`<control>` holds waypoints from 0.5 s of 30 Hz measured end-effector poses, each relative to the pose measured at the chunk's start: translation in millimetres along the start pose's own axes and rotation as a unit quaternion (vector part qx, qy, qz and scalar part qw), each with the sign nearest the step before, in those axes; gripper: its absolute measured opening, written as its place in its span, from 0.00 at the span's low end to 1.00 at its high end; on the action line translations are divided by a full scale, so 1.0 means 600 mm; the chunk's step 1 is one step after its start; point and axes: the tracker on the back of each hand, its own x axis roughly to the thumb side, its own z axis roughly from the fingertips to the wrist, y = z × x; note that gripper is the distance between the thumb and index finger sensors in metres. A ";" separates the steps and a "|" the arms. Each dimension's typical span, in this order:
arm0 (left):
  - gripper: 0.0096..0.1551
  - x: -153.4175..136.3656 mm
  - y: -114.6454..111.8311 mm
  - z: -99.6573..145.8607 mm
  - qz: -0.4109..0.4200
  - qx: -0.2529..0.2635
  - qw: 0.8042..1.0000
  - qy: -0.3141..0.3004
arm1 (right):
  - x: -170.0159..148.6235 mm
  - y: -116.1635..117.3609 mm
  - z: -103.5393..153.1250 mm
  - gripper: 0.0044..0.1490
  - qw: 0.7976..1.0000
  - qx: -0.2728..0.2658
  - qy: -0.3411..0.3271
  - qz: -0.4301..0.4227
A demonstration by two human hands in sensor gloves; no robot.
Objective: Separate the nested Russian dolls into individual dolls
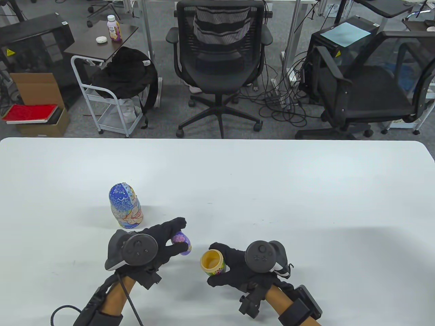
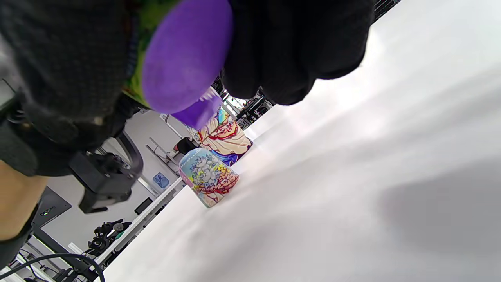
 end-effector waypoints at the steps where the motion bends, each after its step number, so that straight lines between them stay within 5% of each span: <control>1: 0.40 0.000 -0.012 -0.002 -0.011 -0.010 1.000 -0.001 | 0.000 -0.001 0.000 0.61 1.000 -0.001 0.000 0.000; 15: 0.41 0.003 -0.078 -0.015 -0.057 -0.064 0.996 -0.009 | 0.000 0.000 0.000 0.60 1.000 -0.001 -0.004 0.003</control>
